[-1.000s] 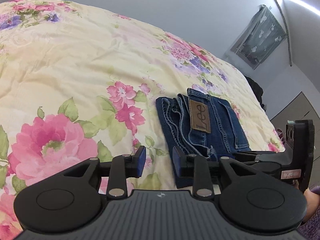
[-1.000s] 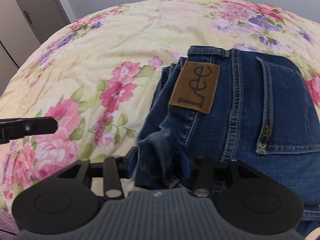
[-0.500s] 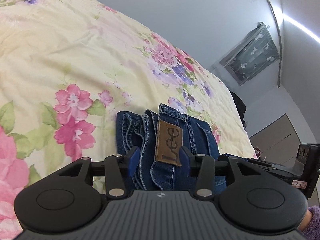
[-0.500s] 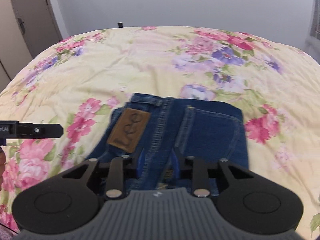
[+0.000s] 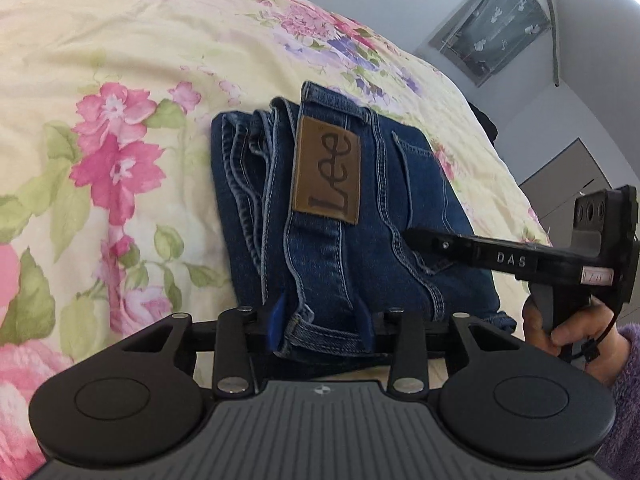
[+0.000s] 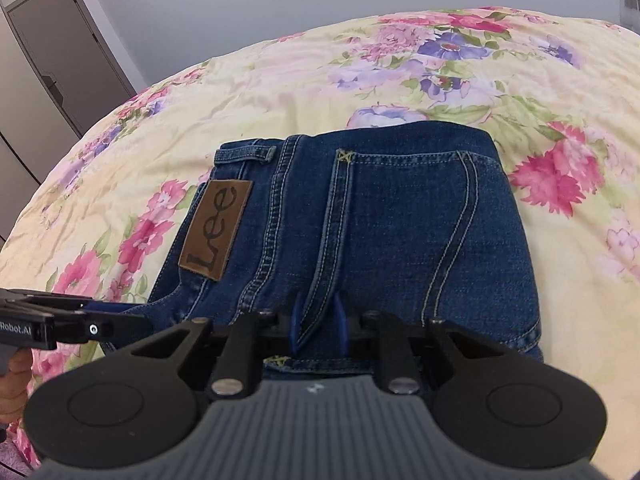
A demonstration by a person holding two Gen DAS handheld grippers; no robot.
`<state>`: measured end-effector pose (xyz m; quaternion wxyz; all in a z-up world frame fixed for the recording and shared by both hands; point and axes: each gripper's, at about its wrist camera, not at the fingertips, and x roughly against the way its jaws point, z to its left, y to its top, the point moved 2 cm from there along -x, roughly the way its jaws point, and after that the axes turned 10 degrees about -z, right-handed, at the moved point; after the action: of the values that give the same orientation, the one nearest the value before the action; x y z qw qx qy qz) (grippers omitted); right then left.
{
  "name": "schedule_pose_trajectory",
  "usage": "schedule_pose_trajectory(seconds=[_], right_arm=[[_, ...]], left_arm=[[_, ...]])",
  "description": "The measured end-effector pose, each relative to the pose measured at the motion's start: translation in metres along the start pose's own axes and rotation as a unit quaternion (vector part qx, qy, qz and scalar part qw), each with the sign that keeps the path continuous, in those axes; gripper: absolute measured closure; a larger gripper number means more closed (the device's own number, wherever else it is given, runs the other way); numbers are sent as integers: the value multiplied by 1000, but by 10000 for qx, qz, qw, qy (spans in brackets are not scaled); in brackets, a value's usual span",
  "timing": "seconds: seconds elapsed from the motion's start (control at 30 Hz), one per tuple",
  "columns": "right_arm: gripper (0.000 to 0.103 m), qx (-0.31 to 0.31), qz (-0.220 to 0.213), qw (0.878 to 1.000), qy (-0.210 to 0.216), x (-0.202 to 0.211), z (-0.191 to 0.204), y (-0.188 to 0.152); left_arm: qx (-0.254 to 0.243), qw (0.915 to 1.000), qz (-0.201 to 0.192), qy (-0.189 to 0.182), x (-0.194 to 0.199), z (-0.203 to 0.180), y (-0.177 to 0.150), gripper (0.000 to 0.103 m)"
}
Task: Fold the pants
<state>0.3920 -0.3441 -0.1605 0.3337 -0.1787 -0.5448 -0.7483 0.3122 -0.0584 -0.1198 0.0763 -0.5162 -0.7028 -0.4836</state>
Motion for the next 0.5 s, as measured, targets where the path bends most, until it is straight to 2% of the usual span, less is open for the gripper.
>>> schedule_pose_trajectory(seconds=[0.1, 0.17, 0.3, 0.4, 0.47, 0.5], right_arm=[[87, -246, 141, 9995, 126, 1, -5, -3], [87, -305, 206, 9992, 149, 2, -6, -4], [88, 46, 230, 9997, 70, 8, 5, 1], [87, 205, 42, 9997, 105, 19, 8, 12], [85, 192, -213, 9995, 94, 28, 4, 22], [80, 195, -322, 9993, 49, 31, 1, 27]], left_arm=[[-118, 9998, 36, 157, 1, -3, -10, 64], [-25, 9998, 31, 207, 2, -5, -8, 64], [-206, 9995, 5, 230, 10, -15, 9, 64], [-321, 9985, -394, 186, 20, -20, 34, 63], [-165, 9978, -640, 93, 21, -19, 52, 59], [-31, 9971, -764, 30, 19, -18, 61, 57]])
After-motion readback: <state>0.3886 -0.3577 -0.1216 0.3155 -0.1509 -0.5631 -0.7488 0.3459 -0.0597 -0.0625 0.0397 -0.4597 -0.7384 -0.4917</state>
